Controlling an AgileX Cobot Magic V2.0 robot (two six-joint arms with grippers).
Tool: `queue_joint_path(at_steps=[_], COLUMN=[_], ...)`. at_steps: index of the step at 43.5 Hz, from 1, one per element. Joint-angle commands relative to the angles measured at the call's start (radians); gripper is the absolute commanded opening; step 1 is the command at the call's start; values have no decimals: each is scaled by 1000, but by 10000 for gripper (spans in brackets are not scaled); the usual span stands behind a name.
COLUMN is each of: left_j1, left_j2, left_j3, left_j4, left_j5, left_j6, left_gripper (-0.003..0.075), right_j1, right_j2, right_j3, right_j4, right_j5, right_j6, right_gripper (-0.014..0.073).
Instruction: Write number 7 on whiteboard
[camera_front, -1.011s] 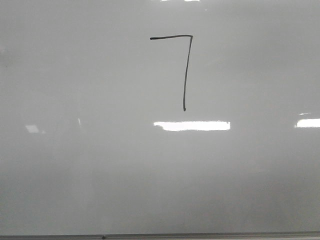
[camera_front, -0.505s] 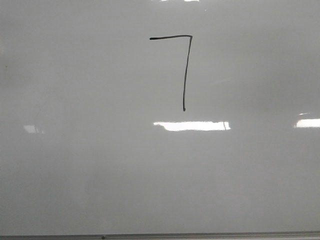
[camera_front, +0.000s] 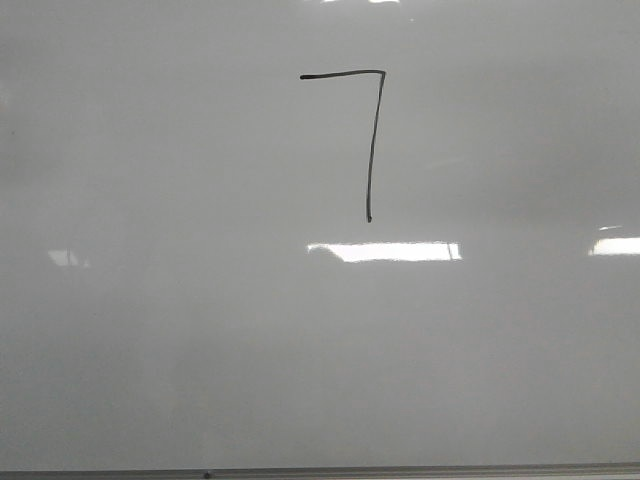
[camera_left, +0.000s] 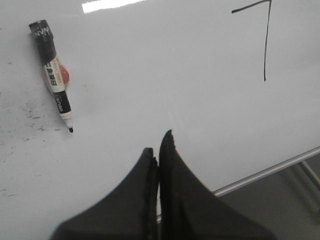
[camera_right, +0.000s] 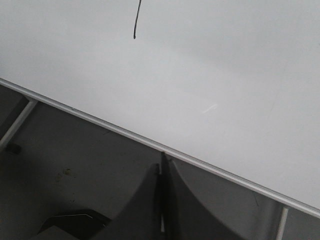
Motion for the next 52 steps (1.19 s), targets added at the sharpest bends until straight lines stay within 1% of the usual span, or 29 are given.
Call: queue_joint_path(at_steps=[1,20,22,26,29,32,36,41,46,52], left_j1=[-8,-8,-6,16,53,104,175,243,301,343], left_j2=[9,9,0,-39,-80,-126,-215,-338,-471,-586], left_j3=[-26,-26,-16,16,48,102,207,378,547,688], left_j4=[-4,-4,-6,-6,1,30,30,28,20,5], left_j5=[-86,-86,-103,-127,-149,-204,-324,-494,-626,-710], left_j6=[1,1,1,1,1,1,1,-1,-7,-8], left_gripper=[-20,-21,-21,-20,-21,-21,-21,-21,-21,-21], right_j1=[-6,-6,-6,-6,-6,-6,-6,-6,-6,-6], right_j2=[0,0,0,0,0,0,0,0,0,0], right_j3=[-25,-25,-25,-25,-25,-25,-25,-25,-25,-25], right_j4=[5,5,5,5,5,5,5,5,5,5], right_j5=[-80,-75,-75,-75,-75,-76,-76,-76,-76,-76], right_j6=[1,1,1,1,1,1,1,1,1,1], right_gripper=[-68,-68,-68,-68,-68,-68,-68,-68,-68,-68])
